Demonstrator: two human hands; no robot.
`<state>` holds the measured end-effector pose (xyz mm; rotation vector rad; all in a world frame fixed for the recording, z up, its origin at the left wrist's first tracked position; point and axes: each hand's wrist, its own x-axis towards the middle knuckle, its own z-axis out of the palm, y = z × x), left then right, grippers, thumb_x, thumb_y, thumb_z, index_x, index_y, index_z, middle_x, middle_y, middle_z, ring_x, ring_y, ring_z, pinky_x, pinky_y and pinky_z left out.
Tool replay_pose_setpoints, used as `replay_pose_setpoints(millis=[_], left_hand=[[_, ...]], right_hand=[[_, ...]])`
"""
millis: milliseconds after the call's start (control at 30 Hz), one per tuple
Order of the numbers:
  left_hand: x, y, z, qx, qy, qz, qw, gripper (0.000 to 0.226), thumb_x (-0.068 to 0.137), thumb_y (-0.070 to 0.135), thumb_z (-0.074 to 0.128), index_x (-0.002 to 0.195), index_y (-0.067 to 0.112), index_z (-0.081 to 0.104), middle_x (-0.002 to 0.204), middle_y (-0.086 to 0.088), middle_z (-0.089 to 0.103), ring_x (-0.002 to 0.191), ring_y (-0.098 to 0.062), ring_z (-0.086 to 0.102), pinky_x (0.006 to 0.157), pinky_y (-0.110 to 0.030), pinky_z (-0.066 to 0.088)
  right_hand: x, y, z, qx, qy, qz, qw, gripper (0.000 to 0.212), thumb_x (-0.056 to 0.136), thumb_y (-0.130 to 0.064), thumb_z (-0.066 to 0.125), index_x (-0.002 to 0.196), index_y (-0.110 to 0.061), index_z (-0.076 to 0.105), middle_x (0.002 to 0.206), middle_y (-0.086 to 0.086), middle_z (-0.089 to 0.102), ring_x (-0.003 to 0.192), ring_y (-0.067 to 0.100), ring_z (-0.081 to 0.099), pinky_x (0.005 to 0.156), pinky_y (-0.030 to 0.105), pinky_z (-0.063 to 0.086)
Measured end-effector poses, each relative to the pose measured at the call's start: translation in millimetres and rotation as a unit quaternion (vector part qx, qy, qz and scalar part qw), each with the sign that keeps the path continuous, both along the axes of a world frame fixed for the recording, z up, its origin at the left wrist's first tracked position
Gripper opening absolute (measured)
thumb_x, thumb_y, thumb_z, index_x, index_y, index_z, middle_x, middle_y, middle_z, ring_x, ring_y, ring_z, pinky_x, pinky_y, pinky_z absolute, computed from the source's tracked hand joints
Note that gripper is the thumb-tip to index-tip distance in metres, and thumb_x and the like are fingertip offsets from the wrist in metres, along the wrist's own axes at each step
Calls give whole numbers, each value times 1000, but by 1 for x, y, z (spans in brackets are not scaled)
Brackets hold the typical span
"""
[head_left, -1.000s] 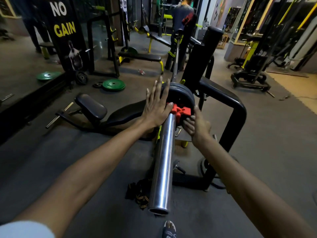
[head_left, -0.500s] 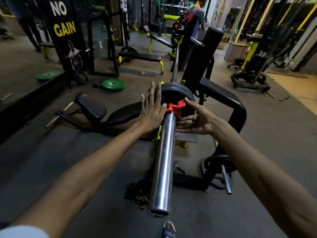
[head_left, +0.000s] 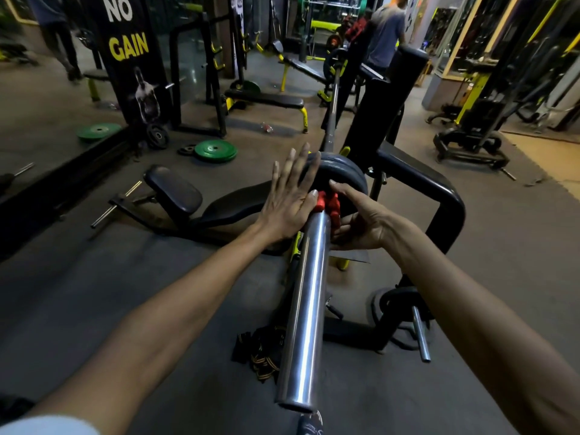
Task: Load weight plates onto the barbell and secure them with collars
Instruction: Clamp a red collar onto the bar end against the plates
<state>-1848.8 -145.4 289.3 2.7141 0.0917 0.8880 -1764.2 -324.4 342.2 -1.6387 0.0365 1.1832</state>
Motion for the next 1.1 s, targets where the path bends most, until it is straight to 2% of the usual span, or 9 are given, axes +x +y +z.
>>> replay_pose_setpoints(millis=[100, 167, 233, 300, 400, 500, 600, 800, 1100], left_hand=[[6, 1, -12, -25, -25, 10, 999, 74, 106, 30, 43, 169, 24, 6, 178, -6, -1, 165, -30, -3, 130, -62, 3], [7, -2, -15, -46, -32, 18, 998, 73, 105, 30, 42, 169, 23, 7, 178, -7, 1, 165, -30, 0, 130, -63, 4], [7, -2, -17, -68, -38, 17, 997, 73, 104, 31, 41, 169, 22, 8, 178, -8, 2, 164, -30, 1, 130, -61, 2], [8, -3, -19, -82, -39, 16, 996, 73, 104, 32, 40, 169, 21, 9, 177, -9, 3, 164, -31, 3, 130, -61, 0], [10, -6, -18, -79, -38, 21, 996, 73, 103, 37, 36, 169, 16, 12, 177, -14, 6, 163, -35, 5, 130, -61, -1], [10, -4, -18, -91, -32, 21, 995, 75, 101, 39, 34, 169, 15, 14, 177, -14, 7, 163, -33, 7, 130, -51, -4], [11, -5, -21, -78, -48, 27, 995, 73, 101, 37, 35, 169, 15, 16, 176, -16, 10, 163, -36, 9, 129, -63, 3], [13, -6, -21, -66, -57, 37, 996, 73, 101, 34, 37, 168, 16, 17, 176, -15, 11, 163, -36, 10, 130, -61, 4], [15, -5, -26, -89, -64, 41, 993, 71, 104, 31, 38, 169, 14, 15, 176, -17, 10, 162, -34, 11, 131, -54, 2]], right_hand=[[1, 2, -9, 42, 14, 9, 999, 91, 58, -72, 87, 107, 0, 62, 83, 13, 50, 84, 27, 59, 80, 45, 64], [-6, -1, -7, 52, 12, 14, 998, 80, 66, -75, 80, 89, 0, 63, 71, 10, 48, 64, 22, 54, 76, 38, 63], [-7, -2, -8, 65, 2, 6, 998, 73, 76, -74, 72, 81, -2, 62, 61, 7, 49, 56, 19, 50, 73, 36, 60], [-9, -5, -8, 81, -1, 6, 997, 74, 81, -72, 68, 87, 1, 65, 64, 9, 57, 59, 21, 59, 76, 37, 61], [-8, -13, -16, 107, -1, -10, 994, 75, 86, -68, 64, 96, 6, 66, 63, 12, 69, 62, 22, 73, 93, 44, 57], [-1, -22, -33, 146, 18, -61, 987, 82, 83, -63, 73, 123, 8, 66, 104, 20, 79, 100, 33, 79, 106, 48, 54], [4, -26, -34, 149, 27, -66, 986, 87, 82, -60, 76, 134, 8, 61, 126, 23, 73, 115, 38, 73, 107, 49, 54], [3, -24, -37, 163, 52, -68, 983, 95, 75, -58, 81, 137, 9, 57, 131, 26, 69, 116, 39, 72, 95, 49, 62], [3, -22, -41, 176, 69, -104, 976, 83, 76, -57, 82, 127, 6, 66, 115, 19, 75, 109, 31, 74, 102, 46, 57]])
